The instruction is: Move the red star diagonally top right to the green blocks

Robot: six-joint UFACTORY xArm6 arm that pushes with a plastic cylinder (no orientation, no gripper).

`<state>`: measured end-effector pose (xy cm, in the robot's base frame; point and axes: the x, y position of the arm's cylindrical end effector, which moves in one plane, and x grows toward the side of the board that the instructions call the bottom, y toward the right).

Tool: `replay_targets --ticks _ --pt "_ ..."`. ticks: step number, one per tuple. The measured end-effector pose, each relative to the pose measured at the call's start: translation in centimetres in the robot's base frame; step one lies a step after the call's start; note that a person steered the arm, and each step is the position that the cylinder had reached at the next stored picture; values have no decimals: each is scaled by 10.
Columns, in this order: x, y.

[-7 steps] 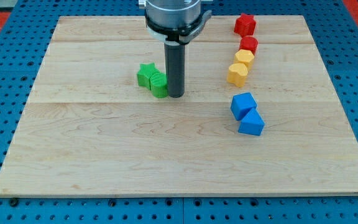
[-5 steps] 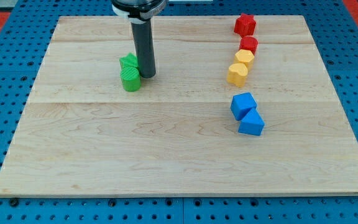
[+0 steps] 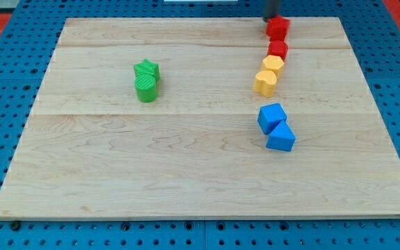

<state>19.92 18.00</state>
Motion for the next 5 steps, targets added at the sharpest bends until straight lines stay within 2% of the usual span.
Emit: replay_targets --ticks 1,2,3,4,5 --pt "43 39" --pt "45 11" --pt "38 13" --pt "75 53" --pt "108 12"
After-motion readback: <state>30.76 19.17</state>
